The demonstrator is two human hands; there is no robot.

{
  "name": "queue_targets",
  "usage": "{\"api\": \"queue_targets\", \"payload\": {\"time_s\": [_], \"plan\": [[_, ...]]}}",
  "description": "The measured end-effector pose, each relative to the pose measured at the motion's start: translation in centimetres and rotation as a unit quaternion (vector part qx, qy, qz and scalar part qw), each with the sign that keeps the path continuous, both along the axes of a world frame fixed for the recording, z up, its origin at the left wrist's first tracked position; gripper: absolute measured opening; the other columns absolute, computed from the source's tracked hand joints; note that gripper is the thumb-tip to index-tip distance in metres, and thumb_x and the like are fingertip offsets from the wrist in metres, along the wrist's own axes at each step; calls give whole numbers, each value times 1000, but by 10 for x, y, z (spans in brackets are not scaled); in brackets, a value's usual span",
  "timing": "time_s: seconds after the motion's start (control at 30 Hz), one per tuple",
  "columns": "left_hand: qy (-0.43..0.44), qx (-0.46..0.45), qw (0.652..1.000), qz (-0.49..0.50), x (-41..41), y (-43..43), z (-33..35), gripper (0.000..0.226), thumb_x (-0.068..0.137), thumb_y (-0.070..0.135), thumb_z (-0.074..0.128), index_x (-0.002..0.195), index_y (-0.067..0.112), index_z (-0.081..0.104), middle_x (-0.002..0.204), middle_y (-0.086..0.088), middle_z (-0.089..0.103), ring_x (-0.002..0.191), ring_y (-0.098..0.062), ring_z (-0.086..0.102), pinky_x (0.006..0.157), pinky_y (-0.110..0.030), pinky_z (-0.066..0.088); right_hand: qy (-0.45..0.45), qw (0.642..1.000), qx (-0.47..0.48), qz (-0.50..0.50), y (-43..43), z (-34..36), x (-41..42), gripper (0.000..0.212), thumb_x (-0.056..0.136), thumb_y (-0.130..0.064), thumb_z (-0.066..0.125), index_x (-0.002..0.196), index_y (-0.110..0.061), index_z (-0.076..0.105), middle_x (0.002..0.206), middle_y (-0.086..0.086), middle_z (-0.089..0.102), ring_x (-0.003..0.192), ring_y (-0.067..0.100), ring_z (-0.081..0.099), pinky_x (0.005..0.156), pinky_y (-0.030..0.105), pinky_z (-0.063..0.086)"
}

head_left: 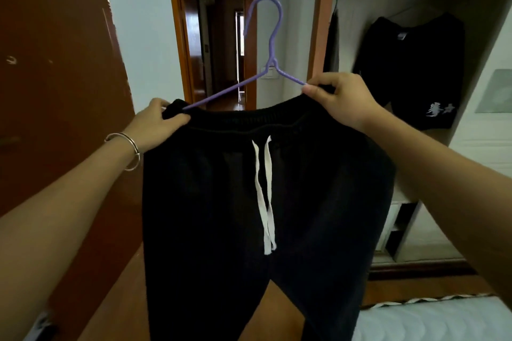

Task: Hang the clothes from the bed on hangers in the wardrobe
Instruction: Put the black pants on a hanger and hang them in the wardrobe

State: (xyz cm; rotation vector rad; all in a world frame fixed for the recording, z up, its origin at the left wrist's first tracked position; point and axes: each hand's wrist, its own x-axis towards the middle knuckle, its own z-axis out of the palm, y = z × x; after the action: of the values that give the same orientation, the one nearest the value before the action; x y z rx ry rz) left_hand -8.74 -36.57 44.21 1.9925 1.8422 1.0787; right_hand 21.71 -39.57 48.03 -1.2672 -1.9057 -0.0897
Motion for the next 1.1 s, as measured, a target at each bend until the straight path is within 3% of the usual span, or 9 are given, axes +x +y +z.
{"api": "queue_targets", "payload": {"time_s": [0.07,0.3,0.43,0.53,0.63,0.7,0.77,0.93,1.1], "plan": [[45,14,999,23,-5,35,-6,40,90,35,43,110,1,47,96,-17,54,75,-26,50,58,-34,37,1,1000,-12,-11,25,-4,1,24,91,-31,54,98,-15,70,84,3,64,82,19,59,74,31,46],[95,84,990,-54,11,152,-8,28,92,23,42,106,-1,46,100,-21,53,103,-41,50,86,-43,36,-71,984,-116,-116,111,8,-31,28,94,-37,46,86,-14,59,67,-9,51,65,9,50,65,22,37],[125,95,982,-105,31,214,3,27,91,27,42,103,4,46,111,-20,52,109,-39,47,85,-42,35,127,978,-129,-101,152,1,-35,31,95,-32,46,68,-21,55,60,-6,46,47,3,46,48,10,37],[153,111,980,-64,50,244,6,50,86,39,47,124,7,39,131,-18,36,121,-37,33,97,-45,34,188,969,-97,-123,174,2,-31,32,95,-30,46,65,-24,55,61,-2,46,51,8,41,52,18,35],[209,3,975,-73,70,272,1,74,83,49,49,137,10,17,137,-18,28,121,-39,35,96,-44,38,177,966,-58,-177,192,9,-21,30,94,-30,48,69,-17,56,60,-4,51,52,6,46,54,18,37],[128,-86,980,-128,88,290,-3,72,87,41,48,138,6,12,113,-19,51,91,-34,56,77,-38,49,167,965,-48,-197,202,10,-9,30,94,-30,49,69,-16,57,60,-3,51,52,8,45,51,16,39],[76,-59,982,-163,112,309,-6,48,90,27,44,126,-1,28,81,-12,56,66,-25,57,59,-32,47,150,964,-54,-211,211,11,5,31,94,-31,49,80,-8,64,65,1,53,55,11,46,53,21,39],[156,96,963,-198,164,353,6,32,93,11,34,113,-3,54,112,-25,53,101,-39,53,79,-37,40,101,962,-62,-247,225,16,52,35,94,-31,49,92,0,65,79,15,59,69,21,52,61,28,39],[170,151,922,-312,210,383,14,30,94,9,32,110,0,55,91,-8,40,99,-33,50,75,-27,30,116,956,-94,-253,230,24,101,29,94,-33,48,70,-21,60,62,-2,49,56,10,44,57,22,36]]}}
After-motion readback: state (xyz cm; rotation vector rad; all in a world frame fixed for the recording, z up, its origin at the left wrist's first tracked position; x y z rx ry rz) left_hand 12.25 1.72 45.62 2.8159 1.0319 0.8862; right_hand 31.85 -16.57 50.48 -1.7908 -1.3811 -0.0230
